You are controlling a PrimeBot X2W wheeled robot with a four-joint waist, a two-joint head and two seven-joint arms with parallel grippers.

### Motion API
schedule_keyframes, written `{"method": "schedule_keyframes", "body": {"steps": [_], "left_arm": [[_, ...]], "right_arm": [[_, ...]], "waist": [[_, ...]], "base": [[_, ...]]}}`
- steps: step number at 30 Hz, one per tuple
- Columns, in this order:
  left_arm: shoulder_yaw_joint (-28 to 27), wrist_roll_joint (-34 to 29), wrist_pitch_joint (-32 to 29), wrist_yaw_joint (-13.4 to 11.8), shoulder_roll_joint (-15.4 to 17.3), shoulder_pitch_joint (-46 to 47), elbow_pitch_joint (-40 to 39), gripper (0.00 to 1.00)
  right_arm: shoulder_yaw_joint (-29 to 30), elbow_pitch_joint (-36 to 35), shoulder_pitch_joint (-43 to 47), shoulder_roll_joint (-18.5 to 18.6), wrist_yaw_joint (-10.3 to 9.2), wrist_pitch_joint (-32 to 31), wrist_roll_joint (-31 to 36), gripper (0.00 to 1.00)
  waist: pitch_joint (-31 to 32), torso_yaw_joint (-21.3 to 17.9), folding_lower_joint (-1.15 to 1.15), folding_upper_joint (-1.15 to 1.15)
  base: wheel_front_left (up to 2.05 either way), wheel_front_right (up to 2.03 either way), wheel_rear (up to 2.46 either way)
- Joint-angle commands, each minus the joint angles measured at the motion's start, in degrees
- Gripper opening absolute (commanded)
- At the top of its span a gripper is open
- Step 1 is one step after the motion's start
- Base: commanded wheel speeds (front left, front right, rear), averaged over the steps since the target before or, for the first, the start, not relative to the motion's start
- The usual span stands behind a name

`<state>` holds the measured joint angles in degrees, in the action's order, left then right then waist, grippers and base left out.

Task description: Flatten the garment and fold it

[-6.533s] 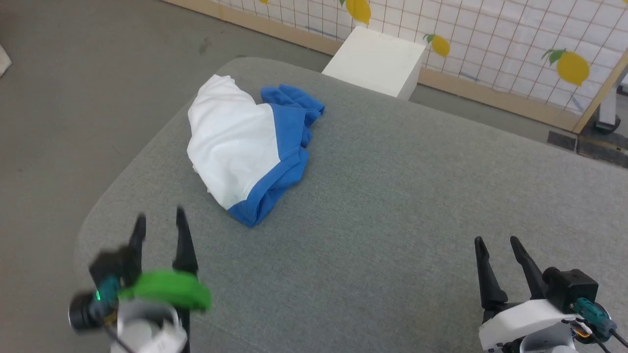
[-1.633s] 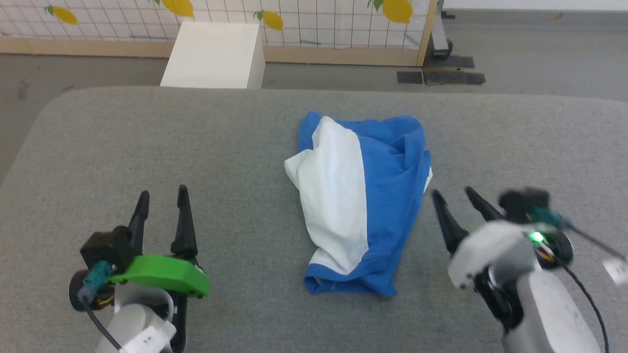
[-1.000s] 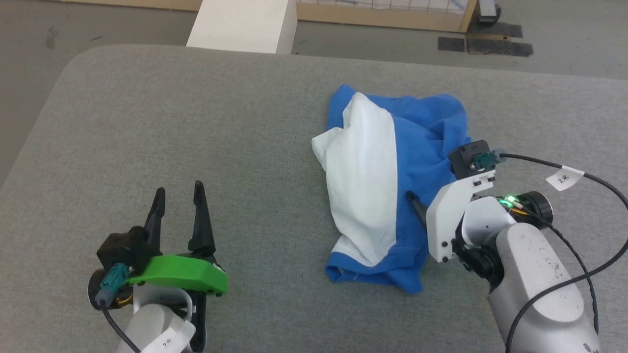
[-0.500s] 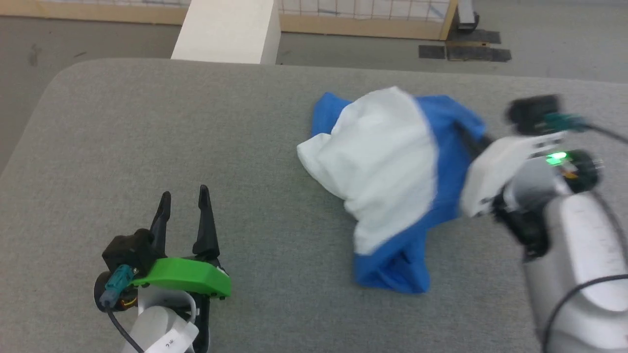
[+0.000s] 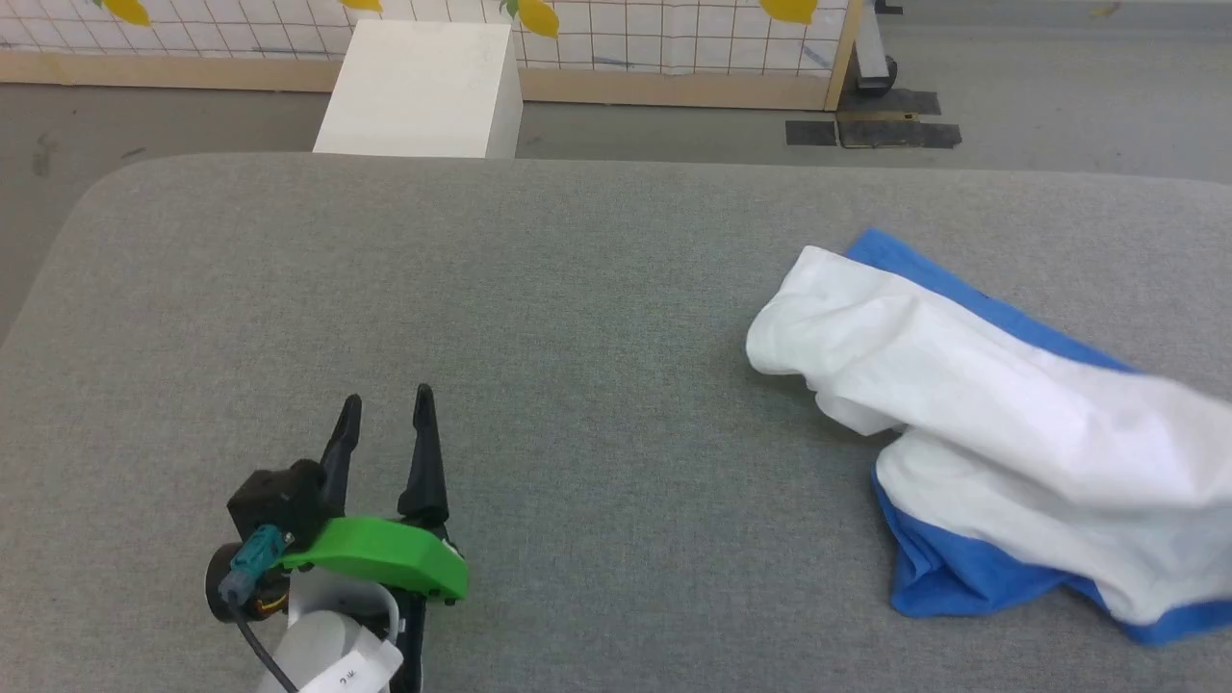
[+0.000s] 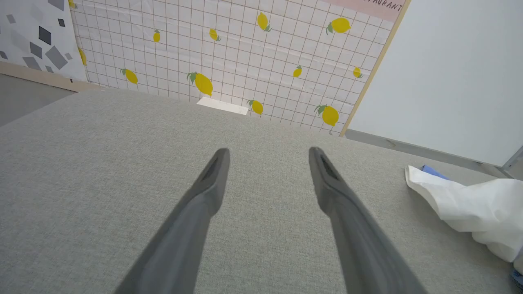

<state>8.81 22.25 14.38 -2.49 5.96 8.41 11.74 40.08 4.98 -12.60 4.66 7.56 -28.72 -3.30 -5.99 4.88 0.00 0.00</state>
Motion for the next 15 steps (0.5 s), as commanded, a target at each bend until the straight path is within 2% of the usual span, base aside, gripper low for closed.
{"method": "schedule_keyframes", "body": {"steps": [1, 4, 5, 6, 15], "left_arm": [[0.06, -0.01, -0.17, 0.39, 0.02, -0.72, 0.26, 1.0], [0.09, 0.37, -0.47, 0.46, 0.11, -0.87, 0.68, 1.0], [0.07, 0.49, -0.5, 0.46, 0.15, -0.91, 0.78, 1.0], [0.07, 0.64, -0.56, 0.47, 0.13, -0.95, 0.87, 1.0], [1.64, 3.7, -2.35, 1.76, -1.13, -0.13, -0.19, 1.0]], "right_arm": [[-0.09, 1.11, 1.61, -0.63, -0.08, -0.26, 0.58, 0.0], [-0.28, 3.68, 3.26, -1.19, -0.08, 1.0, -0.38, 0.0], [-0.82, 4.27, 3.26, -1.33, -0.08, 2.03, -1.31, 0.71], [-1.21, 4.51, 3.07, -1.41, -0.08, 3.08, -2.07, 1.0], [-5.94, -0.89, 3.42, -1.75, -0.08, 12.94, -8.21, 1.0]], "waist": [[-0.13, -0.08, 0.0, 0.0], [-0.22, -0.51, 0.0, 0.0], [-0.25, -0.69, 0.0, 0.0], [-0.21, -0.87, 0.0, 0.0], [0.92, -2.37, 0.0, 0.0]], "base": [[0.0, 0.0, 0.0], [0.0, 0.0, 0.0], [0.0, 0.0, 0.0], [0.0, 0.0, 0.0], [0.0, 0.0, 0.0]]}}
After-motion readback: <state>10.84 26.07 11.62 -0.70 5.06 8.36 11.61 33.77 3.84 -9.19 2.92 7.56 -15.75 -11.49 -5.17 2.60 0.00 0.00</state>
